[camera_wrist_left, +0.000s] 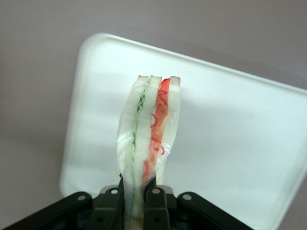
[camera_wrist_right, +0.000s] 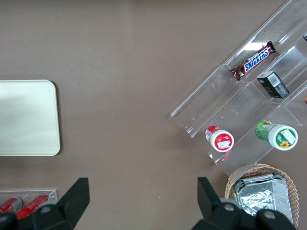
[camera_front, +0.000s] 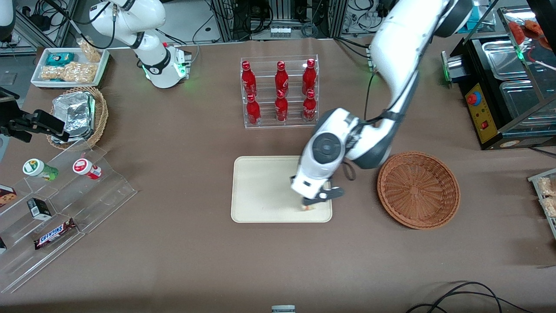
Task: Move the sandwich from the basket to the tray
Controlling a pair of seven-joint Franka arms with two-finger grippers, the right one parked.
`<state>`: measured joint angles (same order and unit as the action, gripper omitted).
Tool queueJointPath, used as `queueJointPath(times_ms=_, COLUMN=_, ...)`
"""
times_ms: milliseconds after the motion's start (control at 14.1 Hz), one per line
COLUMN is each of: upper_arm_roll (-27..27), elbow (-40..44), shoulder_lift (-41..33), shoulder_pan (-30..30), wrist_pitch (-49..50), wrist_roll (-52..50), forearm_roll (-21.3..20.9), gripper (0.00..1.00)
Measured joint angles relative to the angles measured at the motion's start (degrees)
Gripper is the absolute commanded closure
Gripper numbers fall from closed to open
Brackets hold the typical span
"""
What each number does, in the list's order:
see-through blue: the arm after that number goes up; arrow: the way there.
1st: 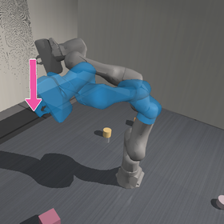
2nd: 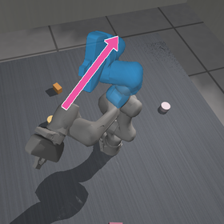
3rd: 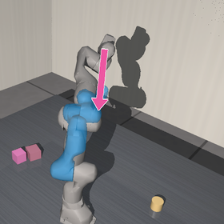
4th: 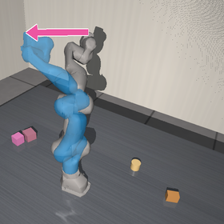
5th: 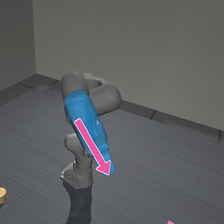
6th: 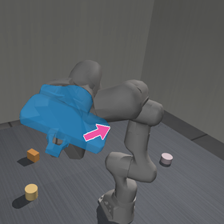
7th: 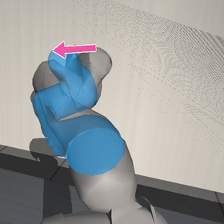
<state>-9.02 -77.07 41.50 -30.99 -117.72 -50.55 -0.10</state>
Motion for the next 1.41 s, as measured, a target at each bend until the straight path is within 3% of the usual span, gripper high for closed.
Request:
queueJointPath(times_ms=354, upper_arm_roll=0.09, elbow=6.25, shoulder_lift=6.18, shoulder_pan=-5.09, wrist_pitch=-1.06, wrist_roll=-2.49, forearm_roll=-1.72, gripper=1.00)
queueJointPath(times_ms=424, upper_arm_roll=0.09, elbow=6.85, shoulder_lift=6.93, shoulder_pan=-5.47, wrist_pitch=-1.06, wrist_roll=-3.49, forearm_roll=-3.02, gripper=0.95)
queueJointPath(times_ms=495, upper_arm_roll=0.09, elbow=7.14, shoulder_lift=7.47, shoulder_pan=-5.71, wrist_pitch=-1.17, wrist_roll=-4.25, forearm_roll=-3.89, gripper=0.85)
queueJointPath(times_ms=566, upper_arm_roll=0.09, elbow=7.17, shoulder_lift=7.78, shoulder_pan=-5.81, wrist_pitch=-1.53, wrist_roll=-4.55, forearm_roll=-4.28, gripper=0.67)
queueJointPath(times_ms=636, upper_arm_roll=0.09, elbow=7.17, shoulder_lift=8.00, shoulder_pan=-5.84, wrist_pitch=-1.92, wrist_roll=-4.63, forearm_roll=-4.35, gripper=0.20)
queueJointPath(times_ms=707, upper_arm_roll=0.09, elbow=7.16, shoulder_lift=8.15, shoulder_pan=-5.85, wrist_pitch=-2.05, wrist_roll=-4.63, forearm_roll=-4.36, gripper=0.00)
queueJointPath(times_ms=1061, upper_arm_roll=0.07, elbow=8.07, shoulder_lift=7.32, shoulder_pan=-5.91, wrist_pitch=-2.78, wrist_roll=-5.61, forearm_roll=-4.37, gripper=0.00)
queueJointPath(times_ms=1414, upper_arm_roll=0.75, elbow=7.75, shoulder_lift=-2.53, shoulder_pan=-5.85, wrist_pitch=6.56, wrist_roll=-6.16, forearm_roll=-4.87, gripper=0.00)
